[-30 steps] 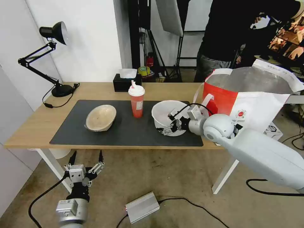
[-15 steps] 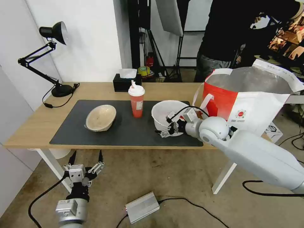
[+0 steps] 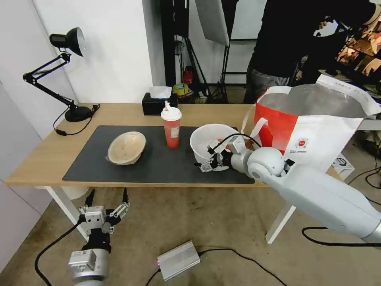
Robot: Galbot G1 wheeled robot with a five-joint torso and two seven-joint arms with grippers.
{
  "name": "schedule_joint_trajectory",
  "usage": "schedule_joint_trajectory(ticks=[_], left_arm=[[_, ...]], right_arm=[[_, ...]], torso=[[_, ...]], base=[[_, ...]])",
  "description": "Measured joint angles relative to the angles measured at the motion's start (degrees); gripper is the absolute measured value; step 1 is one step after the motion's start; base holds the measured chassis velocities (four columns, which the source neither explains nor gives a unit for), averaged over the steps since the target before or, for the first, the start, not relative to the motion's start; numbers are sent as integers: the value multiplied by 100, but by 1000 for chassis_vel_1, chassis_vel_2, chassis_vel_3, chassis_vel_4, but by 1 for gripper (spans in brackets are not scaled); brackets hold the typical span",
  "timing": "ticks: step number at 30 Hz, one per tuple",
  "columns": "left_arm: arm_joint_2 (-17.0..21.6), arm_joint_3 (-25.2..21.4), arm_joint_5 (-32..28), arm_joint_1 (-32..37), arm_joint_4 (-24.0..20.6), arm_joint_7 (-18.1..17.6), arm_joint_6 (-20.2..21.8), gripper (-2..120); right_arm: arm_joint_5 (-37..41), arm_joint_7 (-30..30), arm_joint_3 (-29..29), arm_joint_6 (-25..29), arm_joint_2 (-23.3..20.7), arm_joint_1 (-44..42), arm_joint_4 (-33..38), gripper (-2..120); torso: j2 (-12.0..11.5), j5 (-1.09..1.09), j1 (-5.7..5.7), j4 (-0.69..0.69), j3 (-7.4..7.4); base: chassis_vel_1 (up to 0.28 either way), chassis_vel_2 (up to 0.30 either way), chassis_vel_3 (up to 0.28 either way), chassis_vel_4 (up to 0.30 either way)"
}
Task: Pick up the trash from the table and place it into the takeout bag.
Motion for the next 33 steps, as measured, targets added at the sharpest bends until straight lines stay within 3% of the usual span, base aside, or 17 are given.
schedule_joint_trajectory(ticks=[22,33], left_arm=[[-8,2,0,20,-28,1,-13,100],[-2,7,-1,27,-40,1,-14,100]], right_arm=[[55,113,53,-98,-126,67,205,100],[148,159,53,-99,-117,41,132,91]], torso=[[1,0,0,0,-2],[1,-1,0,0,-2]], base=[[0,0,0,0],[0,0,0,0]])
